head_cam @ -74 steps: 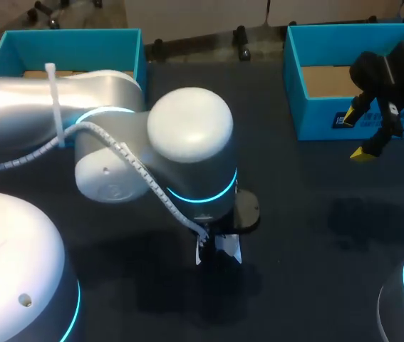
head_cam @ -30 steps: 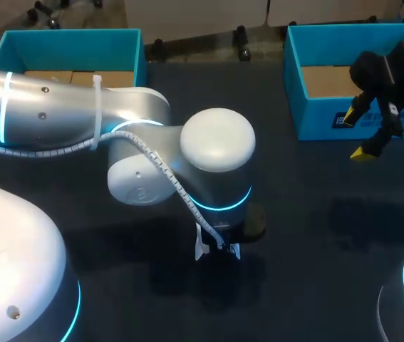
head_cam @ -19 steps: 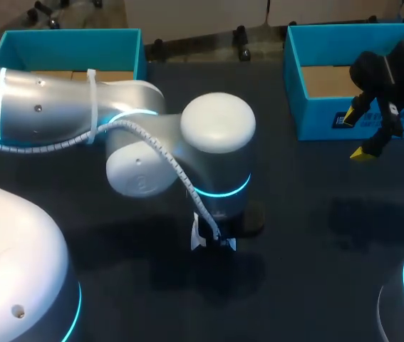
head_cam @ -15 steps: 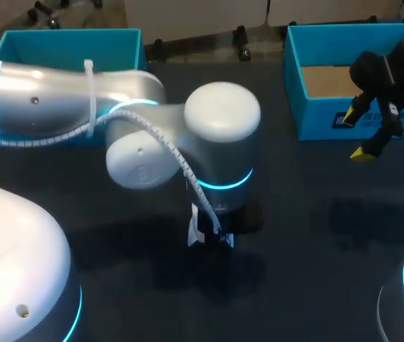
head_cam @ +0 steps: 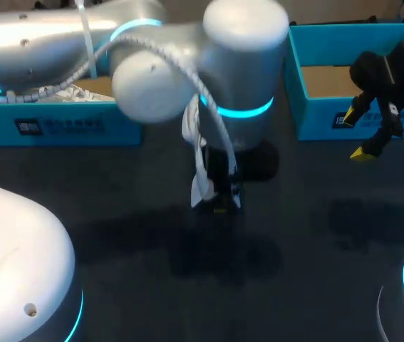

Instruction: Take the shoe out of the shoebox, open the shoe tongue, remove and reinsert the insole, then place the shoe into the shoebox

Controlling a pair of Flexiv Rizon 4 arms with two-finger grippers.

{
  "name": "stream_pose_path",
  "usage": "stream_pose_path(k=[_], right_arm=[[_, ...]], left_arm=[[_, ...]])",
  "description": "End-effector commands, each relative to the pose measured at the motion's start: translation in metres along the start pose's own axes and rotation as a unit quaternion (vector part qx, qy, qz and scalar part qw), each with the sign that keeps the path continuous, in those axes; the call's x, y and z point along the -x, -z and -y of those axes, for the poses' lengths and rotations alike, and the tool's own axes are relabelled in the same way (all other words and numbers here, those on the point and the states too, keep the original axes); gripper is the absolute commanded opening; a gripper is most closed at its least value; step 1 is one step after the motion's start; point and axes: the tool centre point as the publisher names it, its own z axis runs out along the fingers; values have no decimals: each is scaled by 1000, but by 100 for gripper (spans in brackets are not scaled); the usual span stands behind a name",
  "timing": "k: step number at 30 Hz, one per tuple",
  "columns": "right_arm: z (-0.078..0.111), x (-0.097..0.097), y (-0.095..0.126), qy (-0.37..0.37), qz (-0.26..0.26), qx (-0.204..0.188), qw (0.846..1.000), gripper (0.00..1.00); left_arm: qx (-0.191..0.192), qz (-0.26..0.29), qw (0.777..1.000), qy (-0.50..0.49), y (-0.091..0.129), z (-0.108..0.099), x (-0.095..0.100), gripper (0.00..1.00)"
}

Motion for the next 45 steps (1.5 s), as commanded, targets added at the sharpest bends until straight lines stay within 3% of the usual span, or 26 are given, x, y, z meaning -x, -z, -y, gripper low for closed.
stream_pose_path(k=[1,6,19,22,29,36,45], right_arm=[[-1,1,-1,0,-1,-2,1000,100],[-1,1,-1,0,-1,-2,1000,100],[-1,1,-1,0,-1,-2,1000,100],[-1,1,-1,0,-1,-2,1000,100],[-1,1,-1,0,-1,-2,1000,100],[-1,1,-1,0,-1,-2,1000,100],[-1,1,-1,0,-1,-2,1000,100]], left_arm=[[1,-4,1000,-11,53,-4,8,0],[7,-10,1000,-9,67,-4,13,0],[7,-10,1000,-9,67,-4,13,0],[-10,-21,999,-22,64,-20,22,0],[-3,-12,1000,-15,58,-53,60,0],[-7,-10,1000,5,65,-89,98,0],[-4,13,999,-48,70,-147,132,0]])
